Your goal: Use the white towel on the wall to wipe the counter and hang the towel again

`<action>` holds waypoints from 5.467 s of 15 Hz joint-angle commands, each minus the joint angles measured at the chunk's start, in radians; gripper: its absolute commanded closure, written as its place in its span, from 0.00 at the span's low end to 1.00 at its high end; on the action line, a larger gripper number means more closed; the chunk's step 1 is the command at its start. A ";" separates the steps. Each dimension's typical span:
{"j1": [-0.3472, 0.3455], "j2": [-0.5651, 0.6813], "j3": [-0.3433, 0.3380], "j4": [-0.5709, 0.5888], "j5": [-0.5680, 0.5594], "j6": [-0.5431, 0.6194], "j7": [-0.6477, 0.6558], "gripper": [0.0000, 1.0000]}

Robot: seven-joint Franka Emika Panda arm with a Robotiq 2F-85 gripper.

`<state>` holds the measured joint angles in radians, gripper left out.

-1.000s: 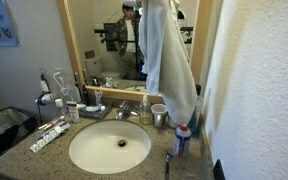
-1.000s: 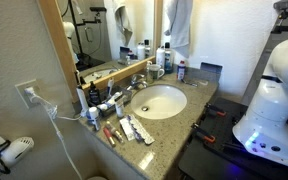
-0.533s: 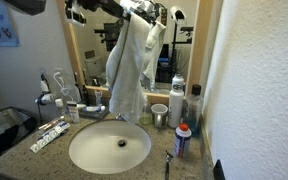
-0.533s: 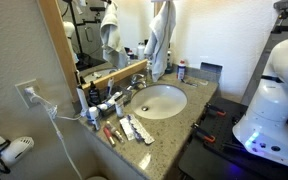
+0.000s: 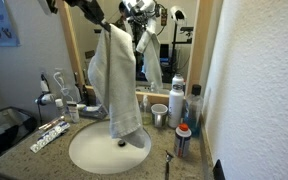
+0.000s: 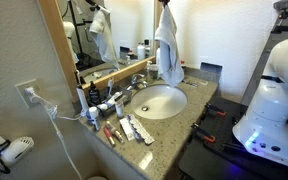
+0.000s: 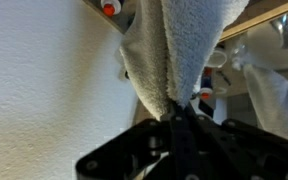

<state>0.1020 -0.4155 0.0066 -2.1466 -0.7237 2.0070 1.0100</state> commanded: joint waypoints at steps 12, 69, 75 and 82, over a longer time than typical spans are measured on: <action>0.011 -0.053 0.043 -0.252 0.801 -0.067 -0.672 0.99; -0.004 0.559 0.100 -0.498 1.160 0.488 -0.994 0.99; -0.009 0.693 0.215 -0.400 1.377 0.557 -1.195 0.99; -0.005 0.818 0.246 -0.260 1.388 0.653 -1.175 0.99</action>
<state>0.0980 0.3431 0.2420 -2.4716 0.6501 2.5965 -0.1742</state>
